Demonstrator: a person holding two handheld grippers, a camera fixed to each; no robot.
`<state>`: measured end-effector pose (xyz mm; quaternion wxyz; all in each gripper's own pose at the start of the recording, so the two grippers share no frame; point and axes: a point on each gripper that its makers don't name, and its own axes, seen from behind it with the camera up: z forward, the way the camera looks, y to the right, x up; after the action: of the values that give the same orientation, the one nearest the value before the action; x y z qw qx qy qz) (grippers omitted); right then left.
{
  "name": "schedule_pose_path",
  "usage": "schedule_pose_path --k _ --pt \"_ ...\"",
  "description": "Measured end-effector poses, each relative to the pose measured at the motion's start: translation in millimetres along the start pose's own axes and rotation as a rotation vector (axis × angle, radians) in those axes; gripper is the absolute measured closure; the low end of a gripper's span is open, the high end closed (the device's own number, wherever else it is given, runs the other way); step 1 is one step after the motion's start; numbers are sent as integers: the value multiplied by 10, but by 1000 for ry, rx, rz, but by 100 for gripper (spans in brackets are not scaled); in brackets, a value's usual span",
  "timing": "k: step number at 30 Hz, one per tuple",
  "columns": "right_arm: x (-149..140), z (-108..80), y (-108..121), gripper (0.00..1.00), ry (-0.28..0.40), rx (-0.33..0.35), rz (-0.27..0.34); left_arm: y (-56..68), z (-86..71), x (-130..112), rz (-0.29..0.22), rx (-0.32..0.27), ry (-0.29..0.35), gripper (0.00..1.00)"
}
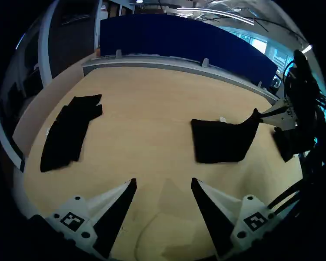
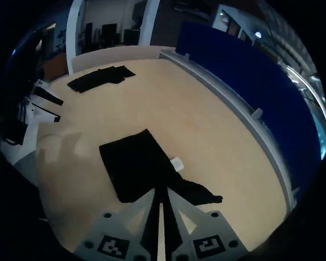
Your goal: Fold towel
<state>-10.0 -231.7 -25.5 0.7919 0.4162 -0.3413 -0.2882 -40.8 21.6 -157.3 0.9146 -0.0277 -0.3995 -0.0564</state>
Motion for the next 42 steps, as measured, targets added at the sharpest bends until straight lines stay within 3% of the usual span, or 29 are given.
schedule_pose_path --k 6,14,18,22,27,36,42 --pt "225 191 -195 96 7 48 -60 -33 -75 37 -17 2 11 7" --pt "475 649 -707 96 -5 153 -131 -136 -155 33 -22 29 33 7" --pt "420 954 -1012 96 -37 214 -132 -165 -181 0 -33 40 39 7" --pt "286 1163 -1169 95 -84 243 -109 -182 -196 -38 -49 47 40 7" --pt "247 1186 -1196 85 -94 246 -101 -193 -206 -77 -60 50 38 7" --pt "260 1101 -1095 36 -78 229 -58 -208 -197 -108 -57 50 28 7" --pt "205 1018 -1040 33 -73 215 -22 -170 -181 -101 -53 48 27 7"
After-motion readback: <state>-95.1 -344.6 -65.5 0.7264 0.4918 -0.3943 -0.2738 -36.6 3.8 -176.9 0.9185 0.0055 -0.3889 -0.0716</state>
